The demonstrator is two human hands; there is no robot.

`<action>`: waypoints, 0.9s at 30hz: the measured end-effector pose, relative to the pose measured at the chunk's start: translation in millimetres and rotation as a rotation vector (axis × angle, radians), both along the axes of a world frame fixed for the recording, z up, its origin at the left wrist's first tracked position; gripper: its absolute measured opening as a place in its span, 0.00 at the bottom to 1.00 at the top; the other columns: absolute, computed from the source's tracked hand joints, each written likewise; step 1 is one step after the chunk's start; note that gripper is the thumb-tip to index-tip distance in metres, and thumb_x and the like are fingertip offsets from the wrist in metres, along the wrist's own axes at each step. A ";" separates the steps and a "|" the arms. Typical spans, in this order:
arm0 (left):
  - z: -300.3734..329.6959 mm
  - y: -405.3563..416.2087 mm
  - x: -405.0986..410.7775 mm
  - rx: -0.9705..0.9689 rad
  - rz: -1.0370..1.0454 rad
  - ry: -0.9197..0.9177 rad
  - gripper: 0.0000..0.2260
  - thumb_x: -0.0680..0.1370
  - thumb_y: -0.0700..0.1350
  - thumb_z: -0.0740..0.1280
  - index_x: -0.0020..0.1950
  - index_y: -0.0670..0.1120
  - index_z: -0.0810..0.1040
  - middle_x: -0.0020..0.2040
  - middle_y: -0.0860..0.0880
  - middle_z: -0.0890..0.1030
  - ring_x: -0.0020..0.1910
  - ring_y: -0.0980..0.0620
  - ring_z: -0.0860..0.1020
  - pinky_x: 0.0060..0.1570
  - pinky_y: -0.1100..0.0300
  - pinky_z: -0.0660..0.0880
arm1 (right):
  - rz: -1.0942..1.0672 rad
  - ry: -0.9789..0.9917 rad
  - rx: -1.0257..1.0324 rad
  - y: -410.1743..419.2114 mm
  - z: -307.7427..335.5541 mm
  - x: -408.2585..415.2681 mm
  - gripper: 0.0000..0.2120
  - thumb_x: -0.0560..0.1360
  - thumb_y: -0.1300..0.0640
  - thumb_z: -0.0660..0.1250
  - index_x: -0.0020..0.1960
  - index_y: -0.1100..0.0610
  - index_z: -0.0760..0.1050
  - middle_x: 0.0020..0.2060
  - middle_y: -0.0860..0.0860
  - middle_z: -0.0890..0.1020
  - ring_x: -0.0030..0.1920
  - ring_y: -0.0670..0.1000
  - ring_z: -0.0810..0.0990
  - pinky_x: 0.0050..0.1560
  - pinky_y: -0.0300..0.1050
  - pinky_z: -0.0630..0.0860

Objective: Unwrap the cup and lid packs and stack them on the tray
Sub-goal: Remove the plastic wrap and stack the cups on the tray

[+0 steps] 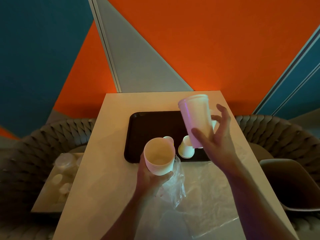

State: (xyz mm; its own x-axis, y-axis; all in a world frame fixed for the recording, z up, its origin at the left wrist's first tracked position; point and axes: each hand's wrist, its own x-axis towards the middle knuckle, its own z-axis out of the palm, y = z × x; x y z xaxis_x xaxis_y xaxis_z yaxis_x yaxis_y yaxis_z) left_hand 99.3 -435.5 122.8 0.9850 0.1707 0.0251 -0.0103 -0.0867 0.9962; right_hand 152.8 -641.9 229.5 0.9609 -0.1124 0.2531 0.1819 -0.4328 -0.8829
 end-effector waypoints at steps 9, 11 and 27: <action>-6.7 1.7 2.0 0.026 -0.012 -0.012 0.45 0.60 0.36 0.84 0.69 0.60 0.67 0.61 0.55 0.79 0.61 0.53 0.78 0.57 0.58 0.78 | -0.190 0.044 -0.151 -24.0 -0.7 0.6 0.29 0.69 0.49 0.65 0.71 0.39 0.69 0.70 0.49 0.64 0.50 0.35 0.63 0.51 0.49 0.79; -6.5 1.3 1.7 0.024 -0.007 -0.013 0.45 0.60 0.36 0.84 0.69 0.61 0.67 0.60 0.55 0.79 0.61 0.53 0.78 0.55 0.62 0.77 | -0.219 0.046 -0.167 -26.8 -2.4 1.7 0.27 0.70 0.48 0.65 0.69 0.39 0.70 0.68 0.46 0.66 0.52 0.36 0.68 0.51 0.56 0.82; -6.4 1.9 2.5 0.042 -0.010 -0.013 0.46 0.58 0.42 0.84 0.71 0.57 0.66 0.62 0.53 0.79 0.62 0.52 0.77 0.59 0.56 0.78 | -0.248 0.130 -0.266 -35.5 16.4 26.6 0.34 0.57 0.35 0.71 0.62 0.38 0.68 0.54 0.48 0.81 0.47 0.57 0.84 0.47 0.58 0.83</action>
